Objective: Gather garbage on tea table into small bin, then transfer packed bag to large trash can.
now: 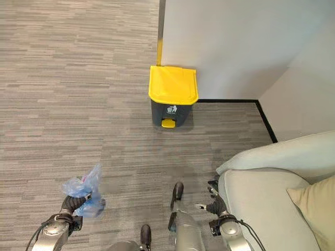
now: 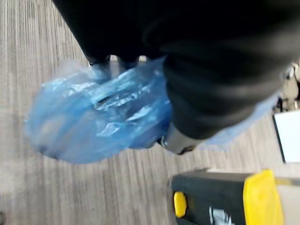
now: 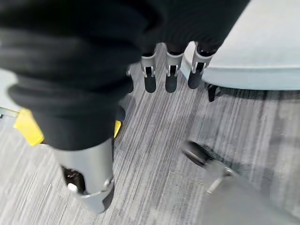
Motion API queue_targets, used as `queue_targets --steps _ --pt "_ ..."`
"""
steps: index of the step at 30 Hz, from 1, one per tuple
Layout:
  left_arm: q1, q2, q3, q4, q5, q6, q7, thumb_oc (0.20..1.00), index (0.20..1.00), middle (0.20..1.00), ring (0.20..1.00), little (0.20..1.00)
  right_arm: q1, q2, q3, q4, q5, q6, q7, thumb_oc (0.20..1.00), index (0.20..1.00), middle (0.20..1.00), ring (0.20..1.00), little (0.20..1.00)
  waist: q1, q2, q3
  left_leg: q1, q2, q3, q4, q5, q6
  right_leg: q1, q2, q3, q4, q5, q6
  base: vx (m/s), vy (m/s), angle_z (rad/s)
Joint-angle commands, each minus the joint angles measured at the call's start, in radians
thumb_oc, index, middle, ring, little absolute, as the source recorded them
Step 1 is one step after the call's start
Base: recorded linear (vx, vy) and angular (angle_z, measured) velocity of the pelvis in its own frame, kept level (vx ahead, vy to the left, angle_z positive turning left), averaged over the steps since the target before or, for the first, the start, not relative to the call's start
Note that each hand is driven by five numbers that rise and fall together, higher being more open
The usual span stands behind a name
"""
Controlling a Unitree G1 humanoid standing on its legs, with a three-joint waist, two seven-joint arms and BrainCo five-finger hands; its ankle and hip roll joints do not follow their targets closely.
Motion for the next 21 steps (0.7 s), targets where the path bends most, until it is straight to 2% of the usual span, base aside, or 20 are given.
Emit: queue_targets --steps 1,2,3,4,5,6,7,8,9,11,12,13,14,16,19,21 --pt "0.009 0.048 0.017 -0.104 -0.014 -0.051 0.003 0.2 0.2 0.2 0.2 0.2 -0.033 -0.04 -0.018 -0.019 0.003 -0.019 -0.004 1.0 1.0 1.0 1.0 1.0 -0.021 -0.027 -0.019 0.016 0.063 -0.054 0.092 -0.13 -0.102 0.142 -0.011 0.006 0.048 0.035 0.057 0.55 -0.187 0.64" --pt "0.014 0.042 0.016 -0.103 -0.014 -0.051 0.001 0.2 0.2 0.2 0.2 0.2 -0.026 -0.038 -0.022 -0.011 0.01 -0.021 -0.004 1.0 1.0 1.0 1.0 1.0 -0.021 -0.019 -0.03 0.04 0.075 -0.063 0.103 -0.145 -0.114 0.161 -0.008 0.0 0.057 0.036 0.047 0.4 -0.166 0.76" --pt "0.018 0.041 0.017 -0.103 -0.015 -0.05 0.001 0.2 0.2 0.2 0.2 0.2 -0.026 -0.039 -0.025 -0.007 0.012 -0.021 -0.006 1.0 1.0 1.0 1.0 1.0 -0.027 -0.019 -0.039 0.046 0.083 -0.067 0.109 -0.135 -0.125 0.161 -0.015 -0.003 0.07 0.043 0.043 0.41 -0.182 0.8" --pt "0.024 0.034 0.016 -0.105 -0.015 -0.047 0.001 0.2 0.2 0.2 0.2 0.2 -0.025 -0.042 -0.029 -0.009 0.014 -0.02 -0.007 1.0 1.0 1.0 1.0 1.0 -0.029 -0.006 -0.047 0.052 0.104 -0.068 0.122 -0.129 -0.14 0.171 -0.009 -0.012 0.082 0.033 0.035 0.46 -0.255 0.8" --pt "0.034 0.027 0.017 -0.109 -0.013 -0.042 -0.005 0.2 0.2 0.2 0.2 0.2 -0.012 -0.041 -0.044 -0.014 0.024 -0.025 -0.008 1.0 1.0 1.0 1.0 1.0 -0.043 0.005 -0.077 0.06 0.15 -0.051 0.133 -0.076 -0.177 0.19 -0.006 -0.046 0.082 0.018 0.019 0.53 -0.307 0.55" --pt "0.035 0.022 0.016 -0.109 -0.016 -0.043 -0.008 0.2 0.2 0.2 0.2 0.2 -0.01 -0.049 -0.048 -0.02 0.033 -0.029 -0.009 1.0 1.0 1.0 1.0 1.0 -0.051 0.014 -0.092 0.042 0.179 -0.044 0.2 -0.013 -0.204 0.222 0.019 -0.056 0.069 -0.002 0.002 0.41 -0.252 0.32" --pt "0.035 0.022 0.016 -0.109 -0.016 -0.043 -0.008 0.2 0.2 0.2 0.2 0.2 -0.01 -0.049 -0.047 -0.02 0.033 -0.029 -0.009 1.0 1.0 1.0 1.0 1.0 -0.052 0.013 -0.092 0.041 0.178 -0.044 0.2 -0.012 -0.204 0.222 0.018 -0.056 0.068 -0.002 0.002 0.33 -0.182 0.0" --pt "0.025 0.016 0.015 -0.099 -0.022 -0.043 -0.005 0.2 0.2 0.2 0.2 0.2 -0.01 -0.056 -0.048 -0.007 0.032 -0.028 -0.012 1.0 1.0 1.0 1.0 1.0 -0.054 0.015 -0.097 0.023 0.201 -0.022 0.231 0.027 -0.206 0.253 0.036 -0.058 0.059 -0.032 -0.013 0.24 -0.09 0.04" --pt "0.015 0.005 0.008 -0.093 -0.029 -0.043 -0.004 0.2 0.2 0.2 0.2 0.2 -0.018 -0.064 -0.048 0.006 0.036 -0.03 -0.022 1.0 1.0 1.0 1.0 1.0 -0.05 0.008 -0.093 -0.018 0.205 -0.002 0.223 0.015 -0.188 0.28 0.039 -0.049 0.044 -0.055 -0.018 0.31 -0.097 0.47" --pt "0.009 0.001 0.001 -0.085 -0.026 -0.042 -0.004 0.2 0.2 0.2 0.2 0.2 -0.019 -0.07 -0.052 0.009 0.041 -0.032 -0.025 1.0 1.0 1.0 1.0 1.0 -0.042 -0.001 -0.083 -0.069 0.196 0.012 0.201 -0.027 -0.174 0.307 0.038 -0.04 0.039 -0.076 -0.018 0.21 -0.028 0.24" --pt "0.008 0.003 -0.001 -0.085 -0.023 -0.041 -0.004 0.2 0.2 0.2 0.2 0.2 -0.023 -0.076 -0.055 0.009 0.044 -0.033 -0.03 1.0 1.0 1.0 1.0 1.0 -0.028 -0.015 -0.065 -0.158 0.182 0.021 0.199 -0.027 -0.17 0.337 0.03 -0.024 0.029 -0.086 -0.019 0.17 -0.011 -0.49" --pt "0.008 0.005 -0.003 -0.084 -0.022 -0.041 -0.003 0.2 0.2 0.2 0.2 0.2 -0.024 -0.078 -0.056 0.011 0.043 -0.033 -0.033 1.0 1.0 1.0 1.0 1.0 -0.019 -0.019 -0.055 -0.199 0.179 0.023 0.194 -0.005 -0.173 0.355 0.031 -0.014 0.021 -0.088 -0.02 0.19 0.017 -0.32" --pt "0.007 0.007 -0.004 -0.085 -0.024 -0.042 -0.001 0.2 0.2 0.2 0.2 0.2 -0.027 -0.078 -0.052 0.014 0.044 -0.032 -0.037 1.0 1.0 1.0 1.0 1.0 0.001 -0.019 -0.04 -0.264 0.174 0.016 0.164 0.064 -0.18 0.381 0.043 0.001 0.011 -0.093 -0.023 0.16 0.04 -0.23" --pt "0.017 0.008 -0.008 -0.097 -0.025 -0.041 0.0 0.2 0.2 0.2 0.2 0.2 -0.025 -0.074 -0.048 0.02 0.04 -0.03 -0.046 1.0 1.0 1.0 1.0 1.0 0.025 -0.013 -0.03 -0.302 0.176 0.006 0.094 0.148 -0.192 0.414 0.066 0.023 0.015 -0.112 -0.027 0.23 0.106 -1.03" --pt "0.023 0.008 -0.009 -0.099 -0.021 -0.04 -0.004 0.2 0.2 0.2 0.2 0.2 -0.022 -0.071 -0.046 0.022 0.034 -0.027 -0.042 1.0 1.0 1.0 1.0 1.0 0.029 -0.01 -0.035 -0.281 0.173 0.009 0.067 0.148 -0.188 0.425 0.074 0.042 0.027 -0.123 -0.026 0.19 0.139 -0.58" --pt "0.026 0.009 -0.013 -0.099 -0.012 -0.04 -0.01 0.2 0.2 0.2 0.2 0.2 -0.02 -0.06 -0.049 0.03 0.026 -0.026 -0.037 1.0 1.0 1.0 1.0 1.0 0.024 -0.012 -0.062 -0.243 0.162 0.007 0.051 0.133 -0.168 0.446 0.063 0.064 0.037 -0.131 -0.013 0.25 0.213 -0.39"
